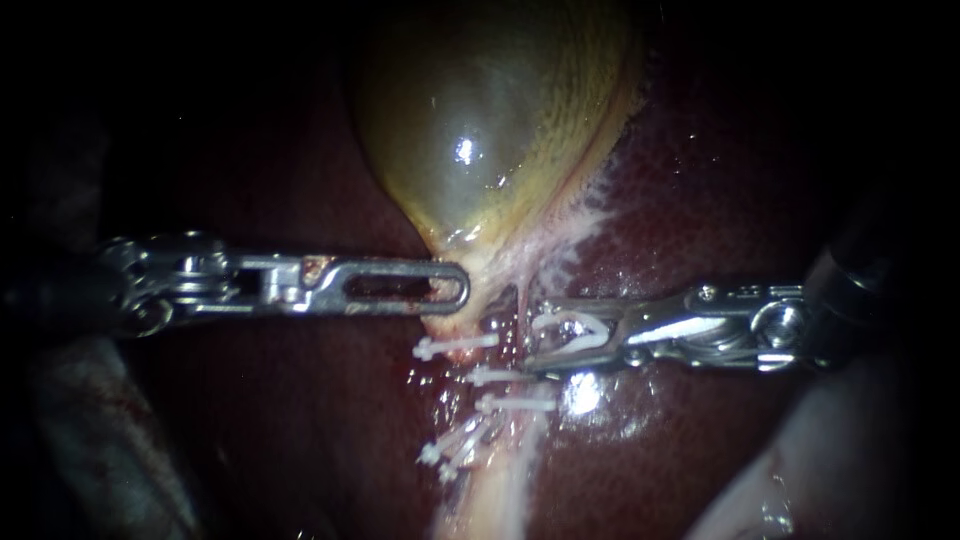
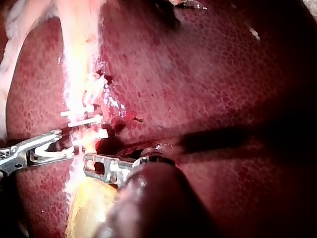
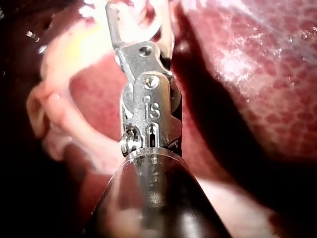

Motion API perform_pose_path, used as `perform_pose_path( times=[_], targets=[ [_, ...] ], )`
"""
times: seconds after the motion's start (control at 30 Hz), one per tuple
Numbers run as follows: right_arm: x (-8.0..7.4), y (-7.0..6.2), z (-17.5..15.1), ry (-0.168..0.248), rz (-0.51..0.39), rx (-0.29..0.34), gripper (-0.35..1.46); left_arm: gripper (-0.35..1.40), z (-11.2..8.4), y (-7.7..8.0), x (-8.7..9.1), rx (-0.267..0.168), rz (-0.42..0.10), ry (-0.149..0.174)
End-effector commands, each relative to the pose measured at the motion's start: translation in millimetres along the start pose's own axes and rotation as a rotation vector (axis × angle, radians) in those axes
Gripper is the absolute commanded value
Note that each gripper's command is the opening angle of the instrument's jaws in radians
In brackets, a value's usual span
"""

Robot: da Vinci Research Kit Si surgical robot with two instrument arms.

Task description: Clipping third clip right tube

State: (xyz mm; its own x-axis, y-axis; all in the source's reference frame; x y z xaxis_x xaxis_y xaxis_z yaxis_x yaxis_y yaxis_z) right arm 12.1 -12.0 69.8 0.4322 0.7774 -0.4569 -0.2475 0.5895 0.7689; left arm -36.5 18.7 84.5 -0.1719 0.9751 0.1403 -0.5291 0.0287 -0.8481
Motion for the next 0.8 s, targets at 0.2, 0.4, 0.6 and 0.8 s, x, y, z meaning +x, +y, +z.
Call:
perform_pose_path(
  times=[0.2, 0.4, 0.6, 0.8],
  targets=[
    [-0.7, 0.9, 0.7, 0.003, -0.005, -0.003, 0.56, -0.35, -0.5, 0.4, -0.1, 0.001, -0.002, 0.001],
    [-1.2, 1.7, 1.5, 0.005, -0.007, -0.006, 0.56, -0.35, -0.9, 0.8, -0.2, 0.001, -0.004, 0.002],
    [-1.1, 1.9, 2.7, 0.008, -0.007, -0.011, 0.56, -0.35, -1.0, 1.0, -0.3, 0.002, -0.004, 0.002],
    [-0.7, 1.7, 4.0, 0.011, 0.002, -0.017, 0.56, -0.35, -1.0, 1.0, -0.3, 0.002, -0.004, 0.002]
  ],
)
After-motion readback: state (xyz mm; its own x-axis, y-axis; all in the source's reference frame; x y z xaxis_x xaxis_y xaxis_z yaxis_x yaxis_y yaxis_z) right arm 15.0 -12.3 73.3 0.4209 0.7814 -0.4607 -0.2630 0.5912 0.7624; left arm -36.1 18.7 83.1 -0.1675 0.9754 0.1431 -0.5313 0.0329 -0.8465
